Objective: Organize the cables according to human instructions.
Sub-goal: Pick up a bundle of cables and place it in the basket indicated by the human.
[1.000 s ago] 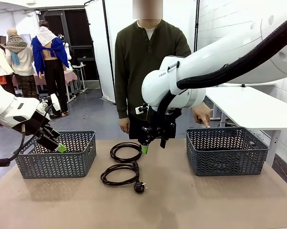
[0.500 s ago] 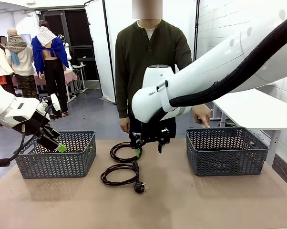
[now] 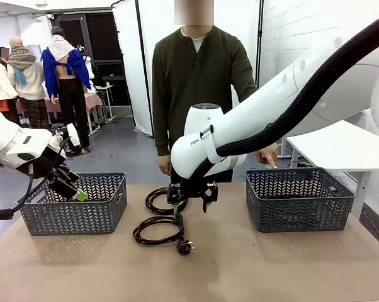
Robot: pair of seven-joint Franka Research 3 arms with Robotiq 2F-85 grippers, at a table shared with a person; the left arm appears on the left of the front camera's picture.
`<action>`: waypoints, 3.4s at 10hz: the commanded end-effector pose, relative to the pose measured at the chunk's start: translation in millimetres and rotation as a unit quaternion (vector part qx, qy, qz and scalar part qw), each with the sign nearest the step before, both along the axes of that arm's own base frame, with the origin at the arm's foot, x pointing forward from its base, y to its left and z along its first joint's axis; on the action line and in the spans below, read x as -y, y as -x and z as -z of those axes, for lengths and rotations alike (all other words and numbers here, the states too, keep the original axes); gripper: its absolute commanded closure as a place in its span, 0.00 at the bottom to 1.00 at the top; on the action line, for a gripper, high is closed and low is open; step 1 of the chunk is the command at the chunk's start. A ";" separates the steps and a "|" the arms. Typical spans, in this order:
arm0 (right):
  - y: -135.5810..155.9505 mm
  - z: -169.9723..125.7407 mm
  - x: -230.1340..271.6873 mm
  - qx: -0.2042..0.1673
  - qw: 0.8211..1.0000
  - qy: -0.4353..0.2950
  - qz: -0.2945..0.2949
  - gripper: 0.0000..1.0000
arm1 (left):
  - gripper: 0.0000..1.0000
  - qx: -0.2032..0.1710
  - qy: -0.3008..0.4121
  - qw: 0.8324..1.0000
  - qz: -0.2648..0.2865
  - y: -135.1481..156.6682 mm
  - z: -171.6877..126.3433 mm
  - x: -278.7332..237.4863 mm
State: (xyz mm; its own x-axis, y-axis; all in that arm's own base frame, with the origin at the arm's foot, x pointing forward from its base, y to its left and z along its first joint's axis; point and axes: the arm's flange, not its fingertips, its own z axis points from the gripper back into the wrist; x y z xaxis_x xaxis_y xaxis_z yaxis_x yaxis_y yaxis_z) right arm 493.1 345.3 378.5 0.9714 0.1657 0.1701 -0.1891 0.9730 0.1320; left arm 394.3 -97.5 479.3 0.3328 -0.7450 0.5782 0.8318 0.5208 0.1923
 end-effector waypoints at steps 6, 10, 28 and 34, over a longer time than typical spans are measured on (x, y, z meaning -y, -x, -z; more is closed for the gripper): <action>0.3 -6.6 -1.2 0.005 1.000 -0.002 -0.002 0.00 | 0.00 -0.003 0.006 1.000 0.000 2.2 3.0 -2.2; -16.2 12.6 -9.6 -0.011 0.999 -0.002 0.030 0.00 | 0.00 -0.003 0.006 1.000 0.000 2.2 3.0 -2.2; -31.6 66.2 -18.3 -0.041 0.996 0.047 0.056 0.00 | 0.00 -0.003 0.006 1.000 0.000 2.2 3.0 -2.2; -36.1 75.9 -22.0 -0.053 0.995 0.059 0.055 0.00 | 0.00 -0.003 0.006 1.000 0.000 2.2 3.0 -2.2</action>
State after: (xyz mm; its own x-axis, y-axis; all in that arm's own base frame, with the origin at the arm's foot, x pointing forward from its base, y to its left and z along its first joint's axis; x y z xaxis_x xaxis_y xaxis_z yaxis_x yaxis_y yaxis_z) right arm 523.1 360.0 304.0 0.9953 0.0889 0.0370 -0.0918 0.9923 0.0830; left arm 394.3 -97.5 479.4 0.3328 -0.7449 0.5782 0.8317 0.5208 0.1923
